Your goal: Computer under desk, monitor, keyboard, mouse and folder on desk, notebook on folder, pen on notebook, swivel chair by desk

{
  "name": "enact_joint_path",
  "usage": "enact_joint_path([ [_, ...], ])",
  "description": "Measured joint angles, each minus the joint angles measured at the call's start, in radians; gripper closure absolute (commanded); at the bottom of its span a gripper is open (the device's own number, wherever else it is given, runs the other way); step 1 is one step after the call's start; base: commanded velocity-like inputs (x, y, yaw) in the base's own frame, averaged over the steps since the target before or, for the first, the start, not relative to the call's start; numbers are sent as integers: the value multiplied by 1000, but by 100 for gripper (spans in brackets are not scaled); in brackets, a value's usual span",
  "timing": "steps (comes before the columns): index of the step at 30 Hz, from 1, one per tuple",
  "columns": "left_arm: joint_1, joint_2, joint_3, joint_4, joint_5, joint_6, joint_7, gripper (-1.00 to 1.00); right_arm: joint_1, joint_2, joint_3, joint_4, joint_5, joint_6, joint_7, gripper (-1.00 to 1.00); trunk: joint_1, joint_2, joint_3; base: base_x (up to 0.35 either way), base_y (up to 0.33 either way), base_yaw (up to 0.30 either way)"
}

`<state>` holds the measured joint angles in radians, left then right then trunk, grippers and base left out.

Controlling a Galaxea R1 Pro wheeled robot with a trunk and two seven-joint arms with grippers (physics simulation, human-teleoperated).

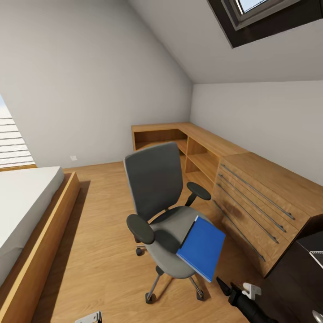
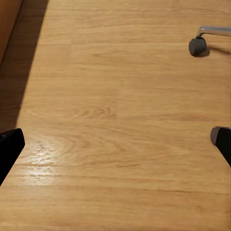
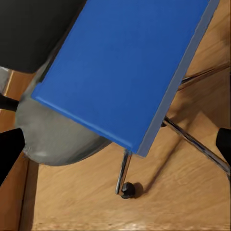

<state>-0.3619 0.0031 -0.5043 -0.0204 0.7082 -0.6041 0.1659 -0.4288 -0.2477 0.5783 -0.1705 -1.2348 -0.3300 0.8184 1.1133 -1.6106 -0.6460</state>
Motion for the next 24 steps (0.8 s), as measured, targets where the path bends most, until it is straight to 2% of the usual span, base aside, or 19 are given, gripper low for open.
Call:
enact_joint_path([
  [5,-1,-1,-1,0,0,0,0,-100,0,-24,-1,0,-3,106,109,-100,0,0,0,0,0,0],
  [9,-1,-2,-1,0,0,0,-1,-100,0,-41,-2,0,-8,168,170,-100,0,0,0,0,0,0],
  [11,-1,-2,-1,0,0,0,-1,-100,0,-46,-2,0,-17,181,183,-100,0,0,0,0,0,0],
  [17,0,-4,-2,-1,-1,1,-1,-100,0,-65,-3,3,-87,202,203,-100,23,-42,-19,0,0,0],
  [24,0,-8,-3,-1,-1,1,-2,-100,0,-82,-3,40,-156,206,206,-100,23,-42,-19,0,0,0],
])
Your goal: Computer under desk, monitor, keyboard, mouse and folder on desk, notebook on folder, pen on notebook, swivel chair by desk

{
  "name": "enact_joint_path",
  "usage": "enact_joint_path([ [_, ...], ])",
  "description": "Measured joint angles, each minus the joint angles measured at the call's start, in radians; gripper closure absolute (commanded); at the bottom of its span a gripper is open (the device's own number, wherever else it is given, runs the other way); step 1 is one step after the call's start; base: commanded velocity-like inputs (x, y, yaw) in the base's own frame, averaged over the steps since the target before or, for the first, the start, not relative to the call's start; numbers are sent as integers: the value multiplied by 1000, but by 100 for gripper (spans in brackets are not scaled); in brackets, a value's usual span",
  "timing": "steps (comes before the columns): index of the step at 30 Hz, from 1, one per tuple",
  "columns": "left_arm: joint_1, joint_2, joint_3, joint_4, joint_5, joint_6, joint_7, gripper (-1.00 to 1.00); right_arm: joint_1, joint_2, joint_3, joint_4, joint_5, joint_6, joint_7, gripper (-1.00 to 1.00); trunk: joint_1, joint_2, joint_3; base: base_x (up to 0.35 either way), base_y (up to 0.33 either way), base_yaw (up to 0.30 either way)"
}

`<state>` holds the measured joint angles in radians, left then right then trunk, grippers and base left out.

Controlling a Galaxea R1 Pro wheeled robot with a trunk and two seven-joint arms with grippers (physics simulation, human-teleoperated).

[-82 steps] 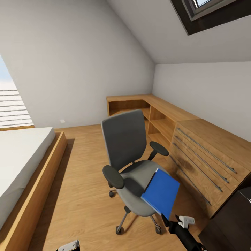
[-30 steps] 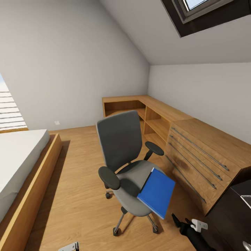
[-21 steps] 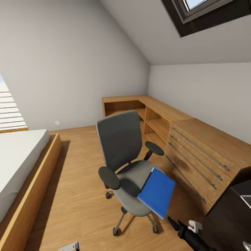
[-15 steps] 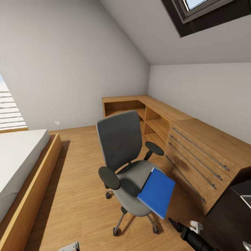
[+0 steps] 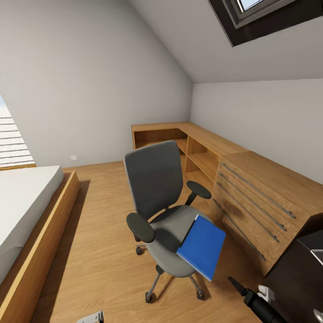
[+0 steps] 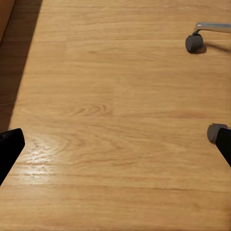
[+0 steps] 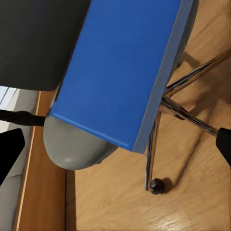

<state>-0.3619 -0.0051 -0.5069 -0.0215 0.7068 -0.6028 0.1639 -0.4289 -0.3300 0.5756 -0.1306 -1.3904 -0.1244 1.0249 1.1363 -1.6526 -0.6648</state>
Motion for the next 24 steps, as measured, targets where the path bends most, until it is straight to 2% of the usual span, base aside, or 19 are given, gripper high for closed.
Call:
enact_joint_path([
  [5,0,-1,0,0,0,0,0,-100,0,-3,0,9,-29,0,0,-100,0,0,0,0,0,0],
  [9,0,-1,1,0,0,0,0,-100,0,-4,1,11,-34,2,-1,-100,0,0,0,0,0,0],
  [22,-1,-3,1,0,0,2,0,-100,0,-4,3,12,-36,1,-1,-100,0,0,0,0,0,0],
  [23,2,3,3,-6,1,8,-2,-100,6,2,-2,18,-30,-5,-7,-100,0,0,0,0,0,0],
  [24,1,-3,1,-5,-2,13,-3,-100,11,7,-6,24,-24,-11,-12,-100,0,0,0,0,0,0],
])
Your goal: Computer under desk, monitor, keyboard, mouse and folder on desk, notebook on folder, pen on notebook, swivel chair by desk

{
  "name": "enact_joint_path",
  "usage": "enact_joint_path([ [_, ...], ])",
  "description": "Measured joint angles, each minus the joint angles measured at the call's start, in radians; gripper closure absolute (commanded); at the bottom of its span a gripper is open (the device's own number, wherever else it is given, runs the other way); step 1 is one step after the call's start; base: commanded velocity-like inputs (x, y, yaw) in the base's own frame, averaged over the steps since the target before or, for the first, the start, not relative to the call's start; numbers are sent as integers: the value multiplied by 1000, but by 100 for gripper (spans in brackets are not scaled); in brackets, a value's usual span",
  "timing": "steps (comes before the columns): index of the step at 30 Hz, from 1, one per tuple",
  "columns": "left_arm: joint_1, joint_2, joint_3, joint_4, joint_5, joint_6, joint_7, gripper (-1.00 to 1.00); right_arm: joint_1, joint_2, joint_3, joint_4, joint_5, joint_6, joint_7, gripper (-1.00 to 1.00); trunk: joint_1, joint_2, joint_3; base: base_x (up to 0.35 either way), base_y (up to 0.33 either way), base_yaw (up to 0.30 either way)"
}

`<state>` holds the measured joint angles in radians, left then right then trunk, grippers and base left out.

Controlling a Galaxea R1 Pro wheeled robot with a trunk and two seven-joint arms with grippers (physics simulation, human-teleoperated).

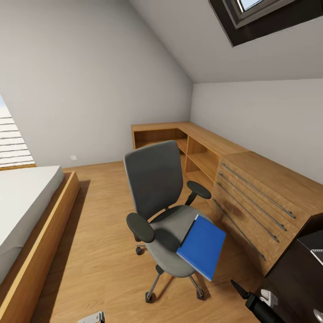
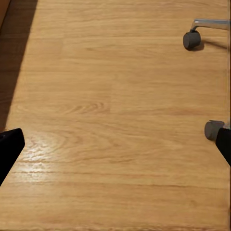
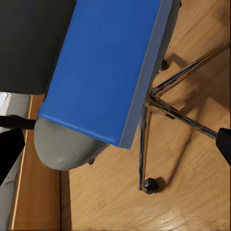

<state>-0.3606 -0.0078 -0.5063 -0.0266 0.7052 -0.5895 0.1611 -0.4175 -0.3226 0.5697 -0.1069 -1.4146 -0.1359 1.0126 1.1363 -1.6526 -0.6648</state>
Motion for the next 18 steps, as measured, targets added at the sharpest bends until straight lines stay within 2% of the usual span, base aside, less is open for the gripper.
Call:
enact_joint_path([
  [4,0,-17,0,1,-1,23,0,-100,23,22,-17,23,22,-22,-22,-100,0,0,0,0,0,0],
  [6,-1,-28,-1,2,-2,34,-1,-100,34,34,-2,11,12,-22,-22,-100,0,0,0,0,0,0],
  [9,-1,-40,-1,3,-3,17,-2,-100,46,51,11,-5,1,-6,-6,-100,0,0,0,0,0,0],
  [18,-1,-45,-1,3,-3,-33,-1,-100,51,42,14,-14,-6,29,46,-100,0,0,0,0,0,0],
])
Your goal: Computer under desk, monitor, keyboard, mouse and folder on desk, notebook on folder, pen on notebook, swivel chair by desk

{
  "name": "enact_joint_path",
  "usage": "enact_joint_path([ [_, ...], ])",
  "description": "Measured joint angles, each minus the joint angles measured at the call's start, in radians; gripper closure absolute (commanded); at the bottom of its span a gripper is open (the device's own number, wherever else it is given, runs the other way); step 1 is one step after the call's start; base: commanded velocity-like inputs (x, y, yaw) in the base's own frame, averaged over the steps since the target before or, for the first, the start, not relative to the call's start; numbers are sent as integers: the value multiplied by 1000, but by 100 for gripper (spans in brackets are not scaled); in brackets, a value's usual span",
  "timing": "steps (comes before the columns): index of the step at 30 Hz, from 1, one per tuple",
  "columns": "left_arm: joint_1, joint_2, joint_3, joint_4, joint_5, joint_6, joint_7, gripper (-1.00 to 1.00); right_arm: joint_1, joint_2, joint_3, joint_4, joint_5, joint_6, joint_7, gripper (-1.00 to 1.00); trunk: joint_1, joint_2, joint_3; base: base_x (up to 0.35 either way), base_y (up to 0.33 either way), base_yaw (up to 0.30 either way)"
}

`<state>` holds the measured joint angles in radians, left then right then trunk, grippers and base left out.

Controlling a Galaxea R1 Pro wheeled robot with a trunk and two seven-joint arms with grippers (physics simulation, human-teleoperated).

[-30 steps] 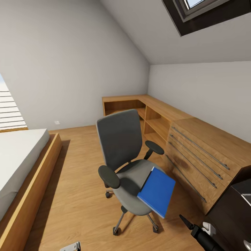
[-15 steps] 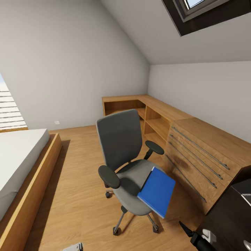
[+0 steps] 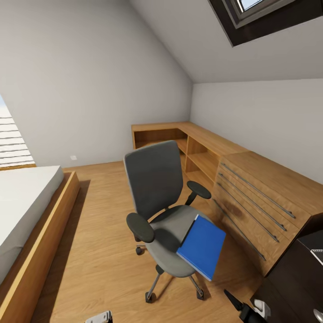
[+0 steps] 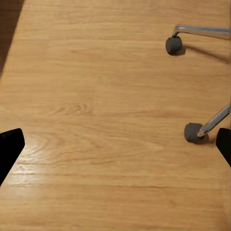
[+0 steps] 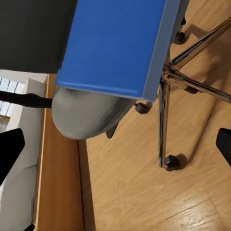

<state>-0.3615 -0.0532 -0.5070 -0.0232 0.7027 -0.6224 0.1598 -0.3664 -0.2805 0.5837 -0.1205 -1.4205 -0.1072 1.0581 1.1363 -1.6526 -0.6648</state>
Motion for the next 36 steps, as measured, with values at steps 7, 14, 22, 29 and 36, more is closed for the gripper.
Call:
enact_joint_path([
  [7,0,1,0,0,2,-29,-1,-100,0,0,0,13,0,2,39,-100,0,0,0,0,0,0],
  [14,0,1,0,0,3,-29,-2,-100,0,0,0,14,0,1,78,-100,0,0,0,0,0,0],
  [22,0,1,0,0,4,-29,-2,-100,1,2,-1,13,-1,1,110,-100,0,0,0,0,49,0],
  [29,0,3,0,0,4,-29,0,-100,1,2,-3,13,-3,1,91,-100,0,0,0,0,230,0],
  [36,0,4,0,0,3,-28,1,-100,1,2,-6,13,-4,1,71,-100,0,0,0,0,81,0],
])
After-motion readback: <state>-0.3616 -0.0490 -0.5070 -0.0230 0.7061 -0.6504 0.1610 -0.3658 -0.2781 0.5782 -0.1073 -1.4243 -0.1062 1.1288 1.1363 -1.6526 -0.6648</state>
